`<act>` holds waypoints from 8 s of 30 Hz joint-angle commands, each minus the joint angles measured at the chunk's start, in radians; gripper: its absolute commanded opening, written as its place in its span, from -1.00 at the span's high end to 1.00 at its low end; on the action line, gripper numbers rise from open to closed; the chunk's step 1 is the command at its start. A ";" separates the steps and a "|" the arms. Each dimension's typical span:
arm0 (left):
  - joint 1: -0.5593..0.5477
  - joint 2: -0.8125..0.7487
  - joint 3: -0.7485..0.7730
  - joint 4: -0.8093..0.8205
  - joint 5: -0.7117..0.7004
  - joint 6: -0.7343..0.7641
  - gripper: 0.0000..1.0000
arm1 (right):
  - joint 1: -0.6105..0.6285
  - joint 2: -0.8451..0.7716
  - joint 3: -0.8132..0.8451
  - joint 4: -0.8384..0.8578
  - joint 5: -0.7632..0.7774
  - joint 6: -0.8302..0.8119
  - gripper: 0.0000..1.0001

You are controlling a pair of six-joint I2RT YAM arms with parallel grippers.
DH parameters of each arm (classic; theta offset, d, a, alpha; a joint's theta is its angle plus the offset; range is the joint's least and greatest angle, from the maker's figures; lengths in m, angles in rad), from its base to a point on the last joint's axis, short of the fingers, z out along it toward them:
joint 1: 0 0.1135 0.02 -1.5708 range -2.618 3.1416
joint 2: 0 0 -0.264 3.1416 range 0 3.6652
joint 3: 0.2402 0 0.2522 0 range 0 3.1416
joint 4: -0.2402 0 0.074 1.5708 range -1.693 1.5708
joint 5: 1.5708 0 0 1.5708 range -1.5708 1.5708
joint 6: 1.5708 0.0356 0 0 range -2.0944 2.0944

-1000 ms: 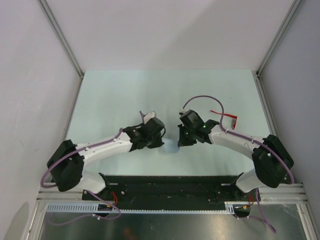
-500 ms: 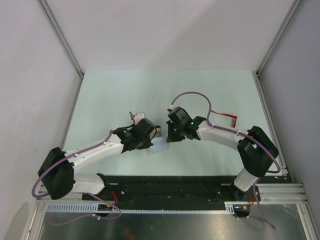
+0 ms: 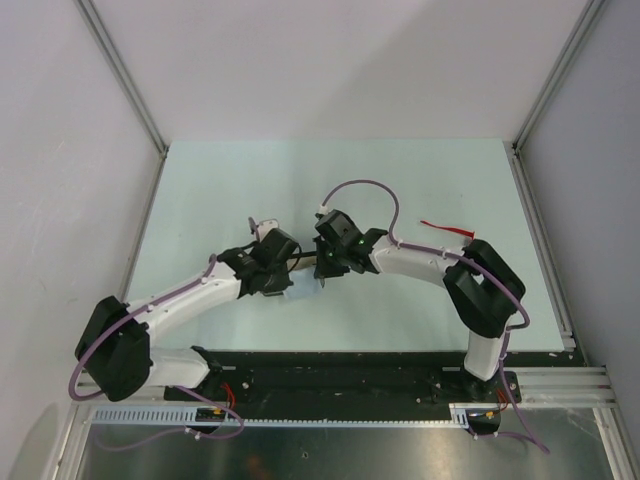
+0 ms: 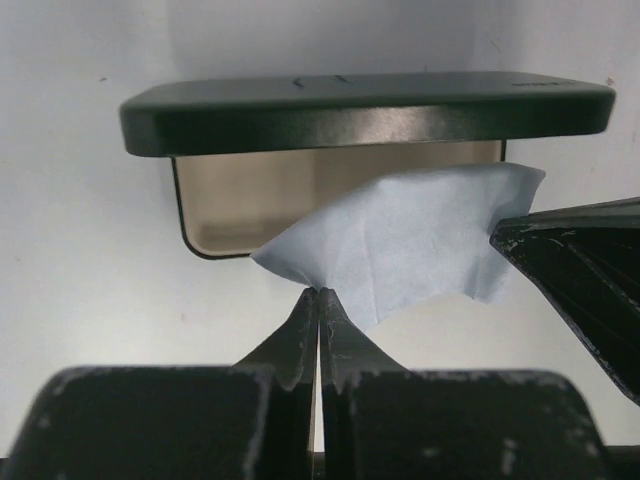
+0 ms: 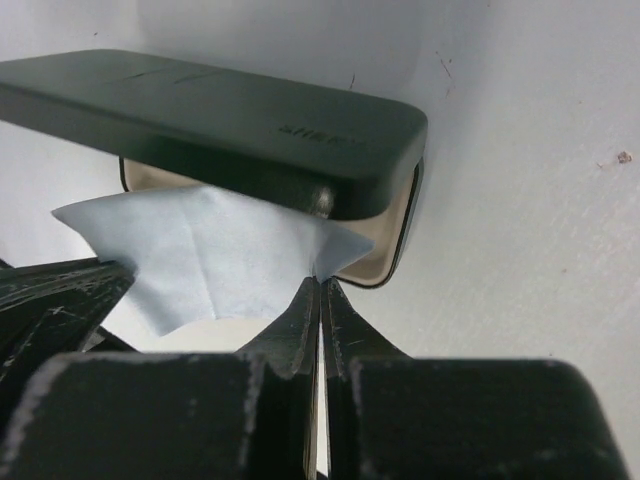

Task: Organize the sunglasses
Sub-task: Put down the folded cleaning cloth in the sunglasses case.

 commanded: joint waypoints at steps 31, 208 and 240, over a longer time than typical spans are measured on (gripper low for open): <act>0.082 0.160 0.079 -0.012 -0.110 0.108 0.99 | 0.006 0.146 0.152 0.006 0.112 0.019 1.00; 0.183 0.189 -0.033 0.153 0.011 0.082 0.99 | 0.085 0.179 0.188 -0.086 0.237 -0.001 0.99; 0.181 0.135 0.006 0.114 0.002 0.101 0.99 | 0.068 0.232 0.351 -0.324 0.187 0.018 0.97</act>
